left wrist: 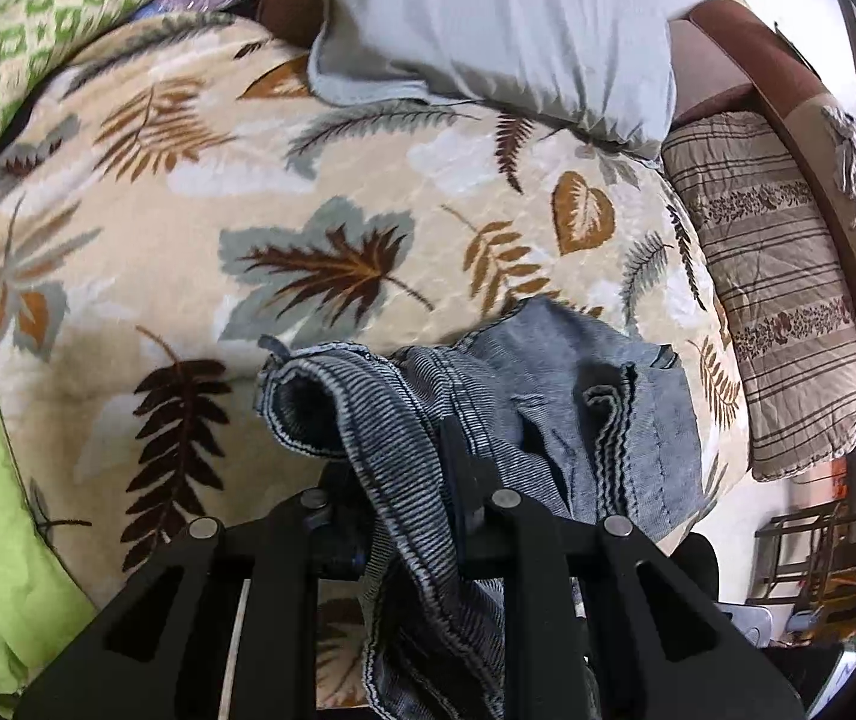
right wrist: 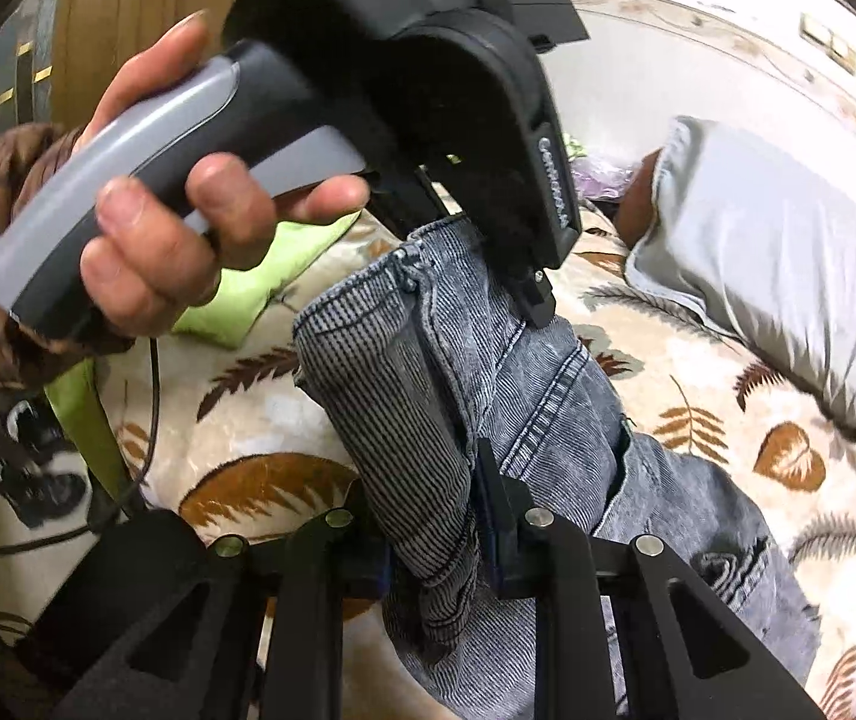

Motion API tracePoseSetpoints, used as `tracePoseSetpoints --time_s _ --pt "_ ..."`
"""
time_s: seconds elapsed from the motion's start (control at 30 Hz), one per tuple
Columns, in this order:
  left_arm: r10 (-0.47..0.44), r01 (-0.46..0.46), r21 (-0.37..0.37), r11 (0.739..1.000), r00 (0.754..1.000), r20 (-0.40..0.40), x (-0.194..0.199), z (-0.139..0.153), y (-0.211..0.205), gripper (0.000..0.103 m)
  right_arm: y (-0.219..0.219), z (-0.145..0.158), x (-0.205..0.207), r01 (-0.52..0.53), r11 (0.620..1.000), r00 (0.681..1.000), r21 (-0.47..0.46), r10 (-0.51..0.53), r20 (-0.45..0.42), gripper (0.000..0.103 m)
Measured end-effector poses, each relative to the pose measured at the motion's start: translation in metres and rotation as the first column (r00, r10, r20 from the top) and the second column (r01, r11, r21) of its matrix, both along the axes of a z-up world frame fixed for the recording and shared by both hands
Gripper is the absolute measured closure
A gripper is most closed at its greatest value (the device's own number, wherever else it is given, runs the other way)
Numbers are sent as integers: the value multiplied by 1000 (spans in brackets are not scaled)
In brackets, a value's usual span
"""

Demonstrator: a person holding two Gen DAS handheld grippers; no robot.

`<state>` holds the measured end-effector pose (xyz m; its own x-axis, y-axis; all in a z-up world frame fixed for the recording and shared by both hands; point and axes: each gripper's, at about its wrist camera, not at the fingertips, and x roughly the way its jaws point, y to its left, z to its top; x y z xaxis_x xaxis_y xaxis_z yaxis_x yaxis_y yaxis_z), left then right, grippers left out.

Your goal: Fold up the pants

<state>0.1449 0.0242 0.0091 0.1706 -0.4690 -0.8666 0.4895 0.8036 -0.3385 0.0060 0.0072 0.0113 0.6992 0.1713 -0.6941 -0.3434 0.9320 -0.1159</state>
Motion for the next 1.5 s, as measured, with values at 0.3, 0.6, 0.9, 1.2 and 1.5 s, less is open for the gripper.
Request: tracePoseSetpoints --time_s 0.3,0.6,0.9,1.2,1.5 --pt "-53 52 11 999 997 64 -23 30 -52 89 -58 19 -19 77 986 997 147 -79 11 83" --pt "-106 105 19 994 992 69 -44 43 -115 92 -113 26 -42 154 953 987 263 -160 3 83" --pt "-184 182 54 982 982 32 -77 32 -185 93 -175 17 -69 257 874 965 412 -257 -56 84" --pt "-240 239 113 964 971 -1 -104 13 -238 93 -232 -7 -96 333 725 941 603 -295 -165 88" --pt "-313 304 258 917 950 -6 -124 -27 -291 92 -284 -49 -116 464 501 883 731 -324 -339 84"
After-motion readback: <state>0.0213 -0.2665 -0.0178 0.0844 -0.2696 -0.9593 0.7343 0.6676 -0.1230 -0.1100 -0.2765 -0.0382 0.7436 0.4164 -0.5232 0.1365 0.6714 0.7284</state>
